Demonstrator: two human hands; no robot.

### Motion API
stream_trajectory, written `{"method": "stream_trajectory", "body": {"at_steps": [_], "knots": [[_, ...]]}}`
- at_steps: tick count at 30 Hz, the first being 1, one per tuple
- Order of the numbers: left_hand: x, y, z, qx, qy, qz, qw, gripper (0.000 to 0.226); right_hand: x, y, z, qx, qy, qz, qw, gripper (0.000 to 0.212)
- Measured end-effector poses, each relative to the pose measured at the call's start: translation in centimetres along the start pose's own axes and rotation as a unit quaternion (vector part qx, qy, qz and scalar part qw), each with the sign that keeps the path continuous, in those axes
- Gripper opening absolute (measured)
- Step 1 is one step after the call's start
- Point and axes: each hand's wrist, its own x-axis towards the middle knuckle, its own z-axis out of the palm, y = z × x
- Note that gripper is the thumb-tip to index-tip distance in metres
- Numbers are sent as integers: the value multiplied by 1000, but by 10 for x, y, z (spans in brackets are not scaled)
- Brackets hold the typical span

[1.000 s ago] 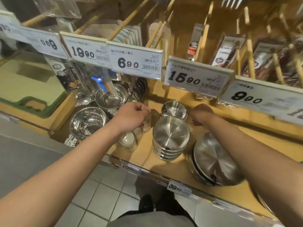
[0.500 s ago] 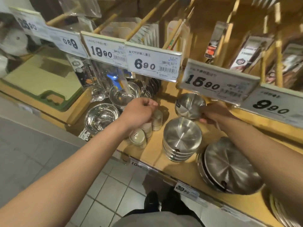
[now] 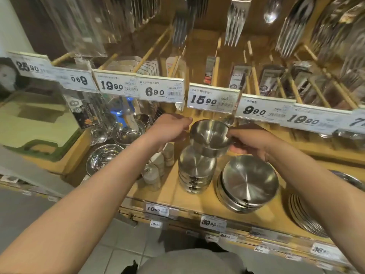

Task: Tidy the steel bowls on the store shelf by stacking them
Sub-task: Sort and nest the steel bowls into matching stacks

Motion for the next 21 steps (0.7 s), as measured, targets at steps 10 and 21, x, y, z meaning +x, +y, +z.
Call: {"method": "stream_trajectory", "body": {"at_steps": [10,21], "knots": [[-15,11,-5,137,-35,-19,990,13,-13,-5,16,0,9,15,1000,22],[-29,-24,7,107,31,-46,993,8,-15,28,50,-4,89,-33,996,12]]}}
